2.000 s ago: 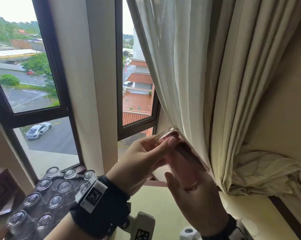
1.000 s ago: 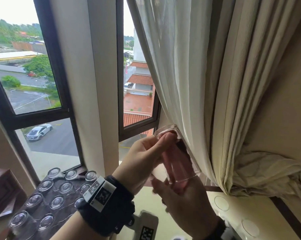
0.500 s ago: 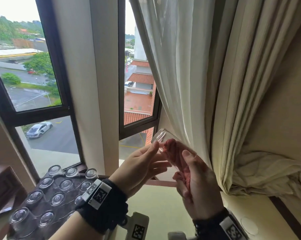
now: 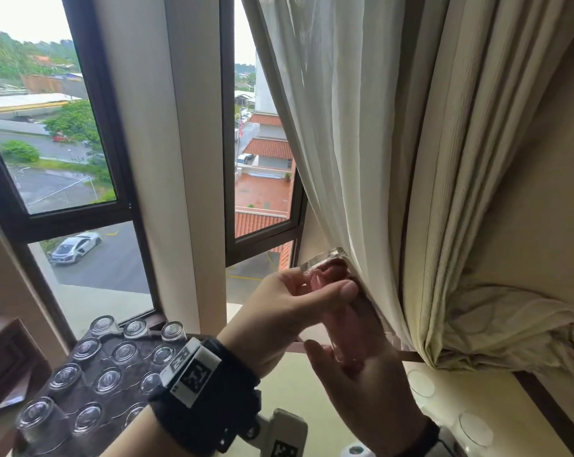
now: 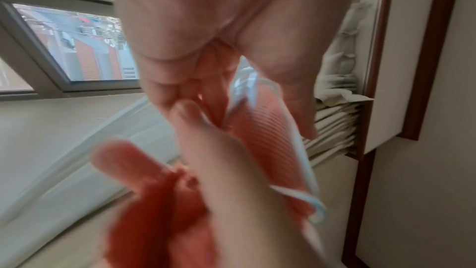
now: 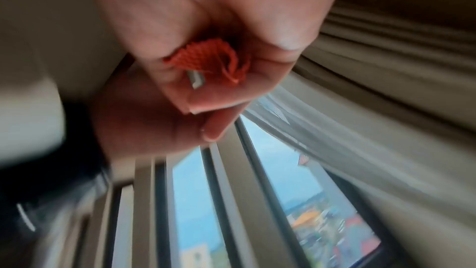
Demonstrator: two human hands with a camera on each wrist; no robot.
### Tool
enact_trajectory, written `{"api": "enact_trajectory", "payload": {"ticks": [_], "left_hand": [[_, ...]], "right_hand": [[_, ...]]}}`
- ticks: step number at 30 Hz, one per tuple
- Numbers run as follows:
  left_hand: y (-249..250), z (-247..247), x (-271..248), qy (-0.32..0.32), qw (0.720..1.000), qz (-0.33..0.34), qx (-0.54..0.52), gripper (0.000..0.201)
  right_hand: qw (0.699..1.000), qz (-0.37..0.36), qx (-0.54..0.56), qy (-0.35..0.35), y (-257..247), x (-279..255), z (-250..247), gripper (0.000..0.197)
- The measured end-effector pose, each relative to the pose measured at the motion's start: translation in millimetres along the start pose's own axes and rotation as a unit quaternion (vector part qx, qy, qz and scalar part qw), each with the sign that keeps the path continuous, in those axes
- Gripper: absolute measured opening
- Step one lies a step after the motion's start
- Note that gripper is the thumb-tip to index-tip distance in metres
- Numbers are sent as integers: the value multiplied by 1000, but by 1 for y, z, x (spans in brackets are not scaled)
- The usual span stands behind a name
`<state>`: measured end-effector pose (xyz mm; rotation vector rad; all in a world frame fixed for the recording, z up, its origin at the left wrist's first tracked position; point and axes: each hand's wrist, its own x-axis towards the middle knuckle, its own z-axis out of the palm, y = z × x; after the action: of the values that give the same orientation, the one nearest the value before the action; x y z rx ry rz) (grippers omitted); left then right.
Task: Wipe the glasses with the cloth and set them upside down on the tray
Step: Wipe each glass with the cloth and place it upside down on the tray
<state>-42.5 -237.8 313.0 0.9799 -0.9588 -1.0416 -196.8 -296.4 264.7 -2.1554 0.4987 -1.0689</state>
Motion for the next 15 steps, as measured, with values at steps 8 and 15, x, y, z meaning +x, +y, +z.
{"api": "enact_trajectory", "payload": {"ticks": [8, 15], "left_hand": [[-6, -8, 9, 16, 1000, 2, -14, 54], [-10, -3, 14, 91, 995, -12, 44, 61]], "right_hand": [[962, 118, 217, -112, -20, 2, -4, 27], [983, 128, 117, -54, -16, 16, 2, 17]]}}
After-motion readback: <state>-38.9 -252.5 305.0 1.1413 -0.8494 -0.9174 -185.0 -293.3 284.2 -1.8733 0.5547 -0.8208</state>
